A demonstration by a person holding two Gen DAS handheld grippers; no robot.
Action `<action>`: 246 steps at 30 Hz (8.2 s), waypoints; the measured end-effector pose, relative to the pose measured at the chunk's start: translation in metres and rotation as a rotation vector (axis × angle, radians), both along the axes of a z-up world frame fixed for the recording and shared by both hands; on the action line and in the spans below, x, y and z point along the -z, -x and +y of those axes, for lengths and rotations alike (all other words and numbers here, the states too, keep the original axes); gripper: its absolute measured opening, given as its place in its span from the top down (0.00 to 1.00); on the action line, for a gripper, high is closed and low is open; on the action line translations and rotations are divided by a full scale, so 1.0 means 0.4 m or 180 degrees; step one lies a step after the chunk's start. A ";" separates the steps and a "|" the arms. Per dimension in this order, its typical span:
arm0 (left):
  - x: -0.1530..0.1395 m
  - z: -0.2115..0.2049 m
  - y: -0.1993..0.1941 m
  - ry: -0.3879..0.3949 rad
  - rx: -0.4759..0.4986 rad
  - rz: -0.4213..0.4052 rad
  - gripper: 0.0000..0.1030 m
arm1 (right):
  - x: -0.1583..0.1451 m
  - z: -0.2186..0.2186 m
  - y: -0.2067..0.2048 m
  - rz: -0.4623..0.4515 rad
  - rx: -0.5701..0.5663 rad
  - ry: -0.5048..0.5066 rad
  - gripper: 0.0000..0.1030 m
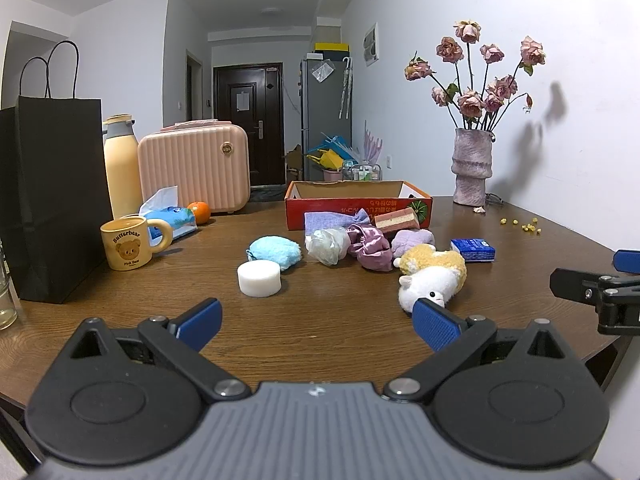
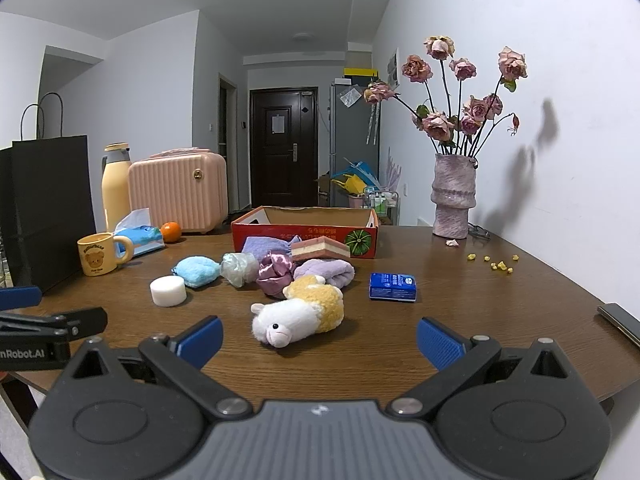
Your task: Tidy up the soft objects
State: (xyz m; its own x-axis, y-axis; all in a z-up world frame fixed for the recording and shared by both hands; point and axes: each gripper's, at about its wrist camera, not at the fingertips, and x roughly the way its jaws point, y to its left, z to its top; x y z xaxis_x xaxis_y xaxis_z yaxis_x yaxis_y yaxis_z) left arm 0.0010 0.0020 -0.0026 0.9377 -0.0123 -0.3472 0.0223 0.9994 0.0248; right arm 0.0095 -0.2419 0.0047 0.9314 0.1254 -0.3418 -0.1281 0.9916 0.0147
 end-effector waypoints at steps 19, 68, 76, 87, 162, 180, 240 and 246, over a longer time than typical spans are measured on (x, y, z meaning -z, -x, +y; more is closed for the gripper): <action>0.001 -0.002 0.001 -0.0006 -0.0003 -0.0009 0.00 | -0.001 0.003 0.004 -0.0001 -0.0003 -0.0003 0.00; -0.017 -0.002 -0.003 -0.0008 -0.0048 -0.0028 0.00 | -0.007 0.008 -0.014 0.0007 0.0014 -0.0020 0.00; -0.022 0.002 -0.046 -0.0028 -0.0038 0.0008 0.00 | -0.016 0.001 -0.056 0.0057 0.0002 -0.0034 0.00; -0.011 0.002 -0.097 -0.0042 -0.0030 0.0080 0.00 | -0.005 0.002 -0.097 0.0140 0.0003 -0.0025 0.00; 0.098 0.076 -0.508 0.0123 -0.0280 0.0789 0.00 | 0.135 0.093 -0.597 0.1031 -0.0239 0.0111 0.01; 0.104 0.088 -0.564 0.0063 -0.0347 0.0892 0.00 | 0.186 0.079 -0.672 0.1238 -0.0157 0.0054 0.27; 0.146 0.209 -0.746 0.0180 -0.0149 0.1355 0.41 | 0.122 0.073 -0.707 0.0845 0.0094 -0.0168 0.37; 0.142 0.209 -0.739 0.0191 -0.0134 0.1309 0.43 | 0.121 0.073 -0.702 0.0844 0.0098 -0.0168 0.37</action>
